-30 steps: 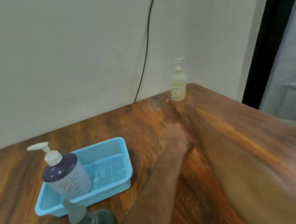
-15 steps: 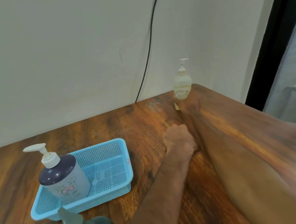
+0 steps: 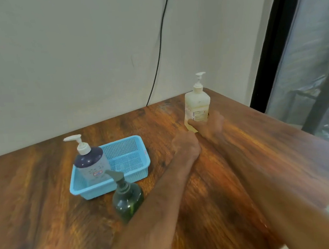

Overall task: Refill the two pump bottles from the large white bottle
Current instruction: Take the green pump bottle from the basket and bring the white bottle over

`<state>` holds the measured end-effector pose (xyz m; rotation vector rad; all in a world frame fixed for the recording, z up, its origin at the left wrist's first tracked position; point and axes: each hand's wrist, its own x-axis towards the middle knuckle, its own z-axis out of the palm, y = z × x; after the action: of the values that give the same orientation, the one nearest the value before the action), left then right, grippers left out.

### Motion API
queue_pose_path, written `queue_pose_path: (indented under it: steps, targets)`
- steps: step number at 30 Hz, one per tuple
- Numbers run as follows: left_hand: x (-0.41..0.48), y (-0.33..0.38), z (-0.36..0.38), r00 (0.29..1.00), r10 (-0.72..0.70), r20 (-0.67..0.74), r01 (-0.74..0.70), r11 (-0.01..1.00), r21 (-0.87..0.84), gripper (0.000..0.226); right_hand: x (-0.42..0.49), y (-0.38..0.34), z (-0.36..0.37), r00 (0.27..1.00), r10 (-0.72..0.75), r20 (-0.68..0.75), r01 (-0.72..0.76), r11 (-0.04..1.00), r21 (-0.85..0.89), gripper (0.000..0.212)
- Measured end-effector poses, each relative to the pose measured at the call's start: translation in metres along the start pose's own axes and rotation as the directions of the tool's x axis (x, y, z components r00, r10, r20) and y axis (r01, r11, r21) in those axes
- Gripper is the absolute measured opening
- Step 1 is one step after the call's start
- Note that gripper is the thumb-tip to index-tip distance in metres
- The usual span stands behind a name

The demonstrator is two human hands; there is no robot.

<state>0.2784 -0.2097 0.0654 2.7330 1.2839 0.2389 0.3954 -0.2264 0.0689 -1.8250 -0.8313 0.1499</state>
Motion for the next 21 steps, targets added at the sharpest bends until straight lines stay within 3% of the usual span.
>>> queue_pose_path:
  steps: [6, 14, 21]
  targets:
    - [-0.093, 0.001, -0.03, 1.0, 0.005, 0.027, 0.0, 0.989, -0.148, 0.029, -0.099, -0.019, -0.039, 1.0, 0.005, -0.008, -0.005, 1.0, 0.024, 0.042]
    - [-0.226, -0.024, -0.052, 0.997, 0.078, -0.004, -0.077, 0.977, -0.201, 0.016, -0.201, -0.039, -0.069, 0.999, 0.001, 0.051, -0.001, 1.0, 0.001, 0.064]
    - [-0.287, -0.046, -0.052, 0.982, 0.024, -0.186, -0.071, 0.966, -0.25, 0.017, -0.262, -0.039, -0.056, 0.99, -0.029, 0.138, 0.03, 1.0, -0.005, 0.06]
